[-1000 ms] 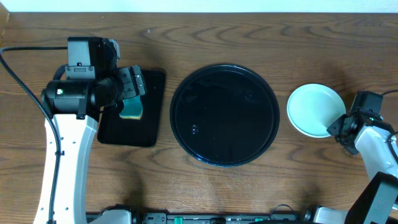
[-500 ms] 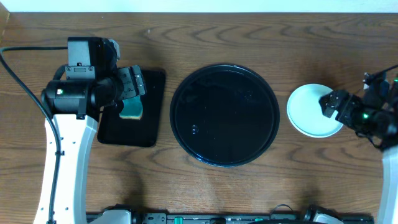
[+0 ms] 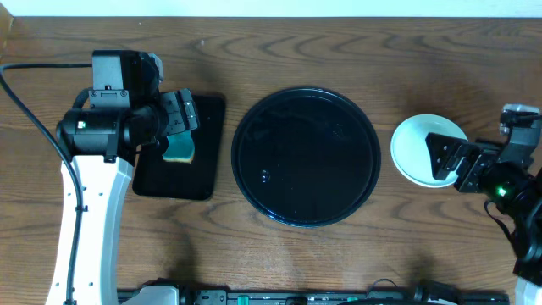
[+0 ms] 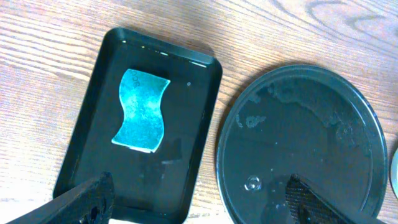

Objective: Clean dirty plates on tray and stack at the side

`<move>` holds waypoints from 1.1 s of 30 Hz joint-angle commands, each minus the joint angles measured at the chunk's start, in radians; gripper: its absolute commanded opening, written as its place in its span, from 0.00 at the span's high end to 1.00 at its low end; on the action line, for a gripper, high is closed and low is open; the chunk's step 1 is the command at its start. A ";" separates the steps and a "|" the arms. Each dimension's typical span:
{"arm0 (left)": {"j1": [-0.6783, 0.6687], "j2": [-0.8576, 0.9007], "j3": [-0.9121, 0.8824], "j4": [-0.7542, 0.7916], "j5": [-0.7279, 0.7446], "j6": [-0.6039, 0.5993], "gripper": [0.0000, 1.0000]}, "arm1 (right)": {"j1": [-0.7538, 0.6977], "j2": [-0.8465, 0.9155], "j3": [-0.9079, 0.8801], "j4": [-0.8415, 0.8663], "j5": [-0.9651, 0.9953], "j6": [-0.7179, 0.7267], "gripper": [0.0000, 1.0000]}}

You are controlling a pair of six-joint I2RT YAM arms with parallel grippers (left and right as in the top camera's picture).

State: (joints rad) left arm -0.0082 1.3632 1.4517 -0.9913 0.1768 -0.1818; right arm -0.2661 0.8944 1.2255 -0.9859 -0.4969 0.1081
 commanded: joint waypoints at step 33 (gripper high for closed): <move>0.003 0.002 0.011 -0.003 -0.013 0.013 0.12 | 0.388 -0.890 -1.220 0.920 0.391 -0.079 0.01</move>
State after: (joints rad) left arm -0.0074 1.3632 1.4517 -0.9913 0.1764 -0.1814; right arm 0.1291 0.0135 0.0071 -0.0608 -0.1184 0.0372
